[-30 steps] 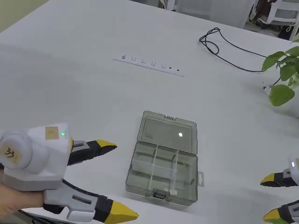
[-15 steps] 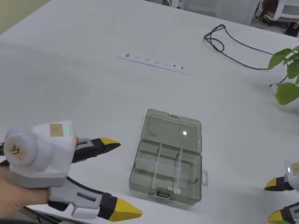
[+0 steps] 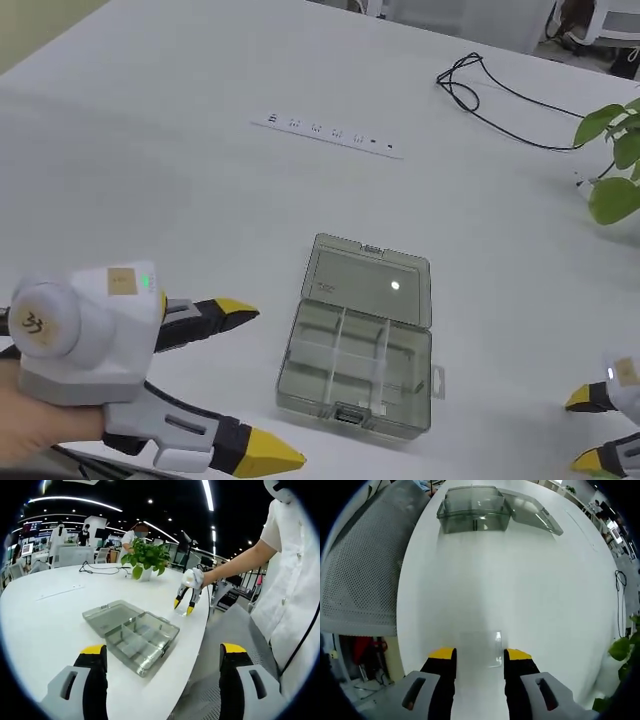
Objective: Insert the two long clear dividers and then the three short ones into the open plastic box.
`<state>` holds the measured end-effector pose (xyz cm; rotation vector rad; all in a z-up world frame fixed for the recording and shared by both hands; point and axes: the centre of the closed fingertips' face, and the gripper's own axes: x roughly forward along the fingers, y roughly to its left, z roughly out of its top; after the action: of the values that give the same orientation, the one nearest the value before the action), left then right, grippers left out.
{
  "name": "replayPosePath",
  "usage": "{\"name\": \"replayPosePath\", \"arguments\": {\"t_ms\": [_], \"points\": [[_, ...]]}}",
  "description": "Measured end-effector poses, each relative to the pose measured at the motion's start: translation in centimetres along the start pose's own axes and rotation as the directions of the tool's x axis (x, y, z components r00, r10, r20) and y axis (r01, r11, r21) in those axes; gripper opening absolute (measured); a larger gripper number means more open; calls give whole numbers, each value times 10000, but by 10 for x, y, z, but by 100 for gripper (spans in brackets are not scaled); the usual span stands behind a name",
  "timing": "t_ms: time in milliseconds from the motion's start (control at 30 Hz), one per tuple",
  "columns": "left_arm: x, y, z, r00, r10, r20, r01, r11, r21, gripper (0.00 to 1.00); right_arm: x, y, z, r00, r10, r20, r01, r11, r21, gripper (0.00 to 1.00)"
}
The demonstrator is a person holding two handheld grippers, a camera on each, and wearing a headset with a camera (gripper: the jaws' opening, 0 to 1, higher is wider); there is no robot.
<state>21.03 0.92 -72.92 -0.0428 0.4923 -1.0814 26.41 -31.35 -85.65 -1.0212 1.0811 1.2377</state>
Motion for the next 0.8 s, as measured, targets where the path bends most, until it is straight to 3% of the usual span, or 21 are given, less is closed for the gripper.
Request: {"name": "replayPosePath", "arguments": {"t_ms": [100, 800], "points": [[0, 0, 1, 10000, -22, 18, 22, 10000, 17, 95, 0, 1, 0, 10000, 7, 39, -7, 9999, -119, 33], [-2, -3, 3, 9999, -112, 43, 111, 9999, 53, 93, -1, 1, 3, 9999, -122, 6, 122, 9999, -119, 33]]}}
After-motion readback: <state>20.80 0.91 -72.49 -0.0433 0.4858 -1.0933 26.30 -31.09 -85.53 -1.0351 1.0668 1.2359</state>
